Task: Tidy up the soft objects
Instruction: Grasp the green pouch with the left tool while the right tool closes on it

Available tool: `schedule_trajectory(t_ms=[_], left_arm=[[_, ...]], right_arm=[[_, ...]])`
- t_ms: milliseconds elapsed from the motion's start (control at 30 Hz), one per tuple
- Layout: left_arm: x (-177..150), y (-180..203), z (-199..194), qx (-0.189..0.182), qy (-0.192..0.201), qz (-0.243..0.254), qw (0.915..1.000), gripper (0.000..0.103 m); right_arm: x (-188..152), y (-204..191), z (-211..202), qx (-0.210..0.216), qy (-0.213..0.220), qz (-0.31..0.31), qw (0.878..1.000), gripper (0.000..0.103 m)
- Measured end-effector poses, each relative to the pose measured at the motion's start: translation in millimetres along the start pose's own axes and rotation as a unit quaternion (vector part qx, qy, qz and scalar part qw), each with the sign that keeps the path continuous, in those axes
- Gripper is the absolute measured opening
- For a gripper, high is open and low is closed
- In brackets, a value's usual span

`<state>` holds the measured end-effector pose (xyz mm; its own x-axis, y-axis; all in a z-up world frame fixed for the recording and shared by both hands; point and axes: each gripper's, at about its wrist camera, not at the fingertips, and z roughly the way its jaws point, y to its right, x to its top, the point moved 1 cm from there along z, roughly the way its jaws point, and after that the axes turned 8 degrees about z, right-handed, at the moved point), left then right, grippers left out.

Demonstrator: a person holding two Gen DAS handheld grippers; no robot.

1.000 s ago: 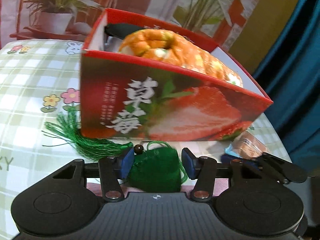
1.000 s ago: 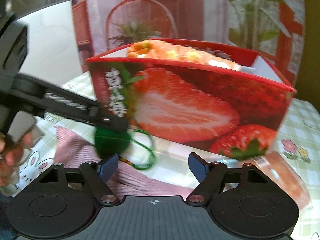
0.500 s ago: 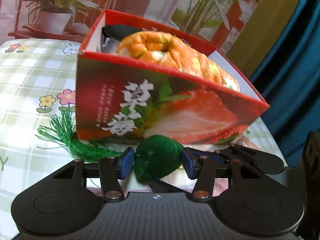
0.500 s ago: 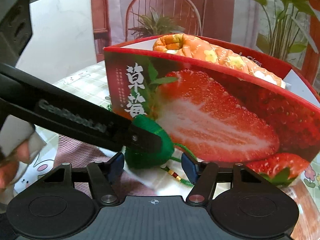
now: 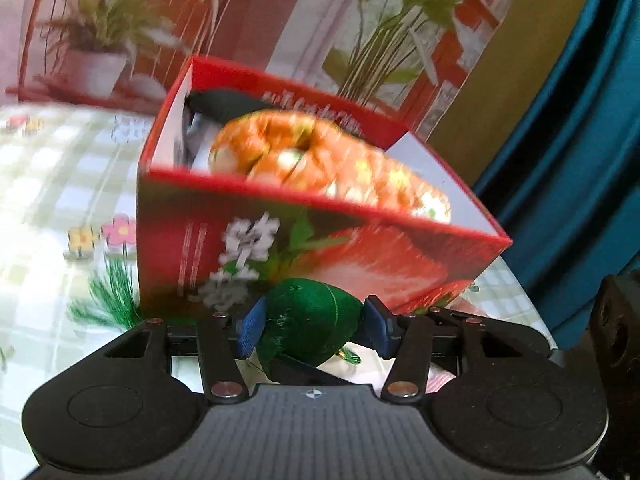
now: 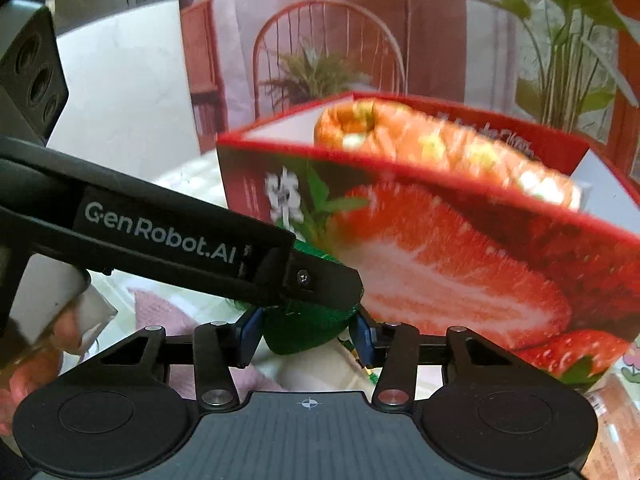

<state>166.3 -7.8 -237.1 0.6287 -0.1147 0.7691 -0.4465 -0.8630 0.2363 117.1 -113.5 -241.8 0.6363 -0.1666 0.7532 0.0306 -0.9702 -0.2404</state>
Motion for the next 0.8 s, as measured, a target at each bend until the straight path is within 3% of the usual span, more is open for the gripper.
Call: schedule_trajectory(t_ms=[333,800], left_arm=[[25.1,15.4,-27.9,-0.008,0.032,0.010,0.9994,0.055],[70.6,58.6,-61.4,-0.019,0.085,0.062,0.9942,0.055]], right_arm=[[30.2,3.9,-32.9,0.013,0.051,-0.005,0.999,0.041],[71.6,11.5,-86.4,0.015,0.120,0.003,0.993,0.041]])
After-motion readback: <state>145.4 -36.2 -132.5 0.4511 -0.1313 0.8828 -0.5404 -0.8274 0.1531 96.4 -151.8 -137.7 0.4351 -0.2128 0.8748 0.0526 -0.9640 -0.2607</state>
